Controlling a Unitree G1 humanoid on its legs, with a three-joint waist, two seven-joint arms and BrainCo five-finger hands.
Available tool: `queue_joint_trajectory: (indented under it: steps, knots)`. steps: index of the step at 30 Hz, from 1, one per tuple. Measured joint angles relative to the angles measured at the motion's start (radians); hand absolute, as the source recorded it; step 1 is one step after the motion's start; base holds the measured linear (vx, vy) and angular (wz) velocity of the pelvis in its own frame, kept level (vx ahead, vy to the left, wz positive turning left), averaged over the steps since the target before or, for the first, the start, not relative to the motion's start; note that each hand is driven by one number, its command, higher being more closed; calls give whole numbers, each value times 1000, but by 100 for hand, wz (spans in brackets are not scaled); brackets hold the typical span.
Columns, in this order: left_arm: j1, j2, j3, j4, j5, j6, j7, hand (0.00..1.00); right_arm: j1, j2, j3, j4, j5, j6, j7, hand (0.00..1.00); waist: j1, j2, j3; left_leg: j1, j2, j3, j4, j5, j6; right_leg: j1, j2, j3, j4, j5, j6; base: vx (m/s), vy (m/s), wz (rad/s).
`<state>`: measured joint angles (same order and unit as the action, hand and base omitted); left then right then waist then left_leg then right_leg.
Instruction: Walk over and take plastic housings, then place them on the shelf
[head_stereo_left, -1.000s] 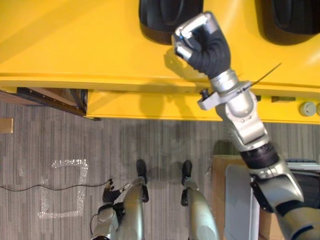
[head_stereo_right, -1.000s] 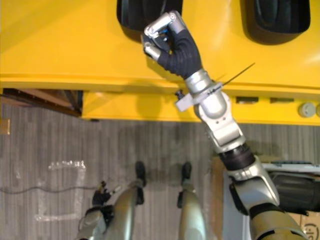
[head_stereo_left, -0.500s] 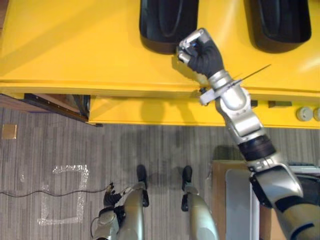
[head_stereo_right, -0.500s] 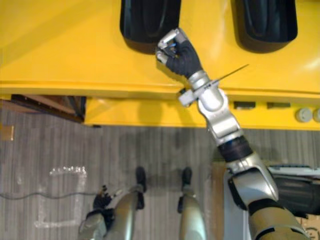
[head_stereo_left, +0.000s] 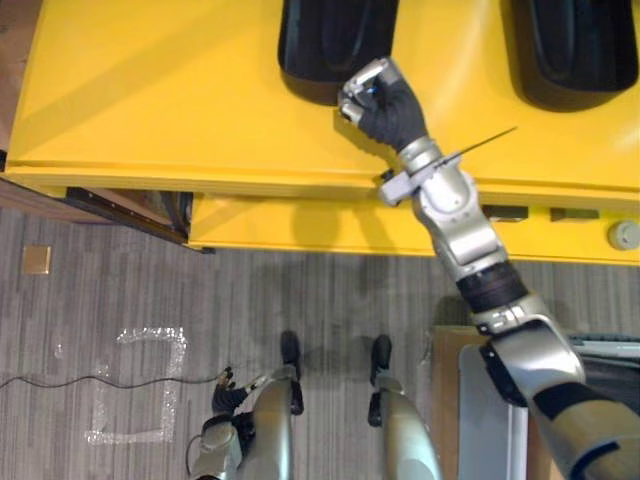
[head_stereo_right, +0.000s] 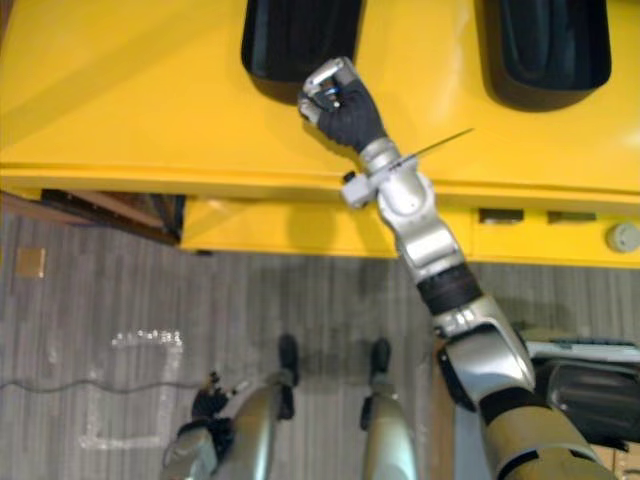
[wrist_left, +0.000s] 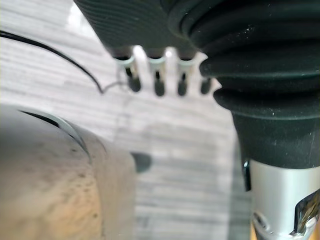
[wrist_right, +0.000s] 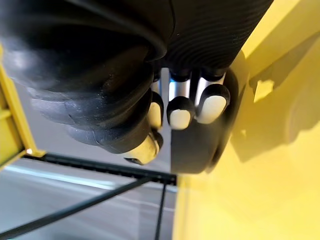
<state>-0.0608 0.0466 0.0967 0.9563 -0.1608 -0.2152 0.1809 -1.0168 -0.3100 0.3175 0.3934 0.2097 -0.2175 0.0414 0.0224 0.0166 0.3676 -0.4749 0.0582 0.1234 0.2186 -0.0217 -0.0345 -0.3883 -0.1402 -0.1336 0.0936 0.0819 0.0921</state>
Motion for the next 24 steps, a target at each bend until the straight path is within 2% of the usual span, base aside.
queue_joint_trajectory:
  steps: [9, 19, 22, 24]
  knots:
    - [-1, -6, 0, -3, 0, -1, 2, 0, -67, 55, 1, 94, -67, 9, -30, 100, 14, 6, 3, 1, 1, -3, -1, 1, -2, 1, 1, -2, 0, -1, -2, -1, -3, 1]
    - [-1, -16, 8, -6, 0, 0, 8, 0, -95, 54, -20, 86, -88, 23, -49, 100, 15, 18, 9, 2, 0, -5, 0, 1, -2, 3, 0, -4, 2, -2, -2, 0, 0, 0]
    - [-1, -16, 8, -6, 0, 1, 10, 0, -38, 9, -37, -67, -90, 26, -66, 100, 14, 19, 9, 4, 1, -5, 0, 1, -2, 5, 1, -3, 2, -2, -2, 0, 0, 0]
    - [-1, -15, 9, -5, 2, 5, 12, 0, 56, -29, -59, -256, -105, 19, -64, 100, 5, 18, 9, 6, 0, -2, 0, 0, -3, 6, 0, -2, 2, -2, -2, 6, -3, -2]
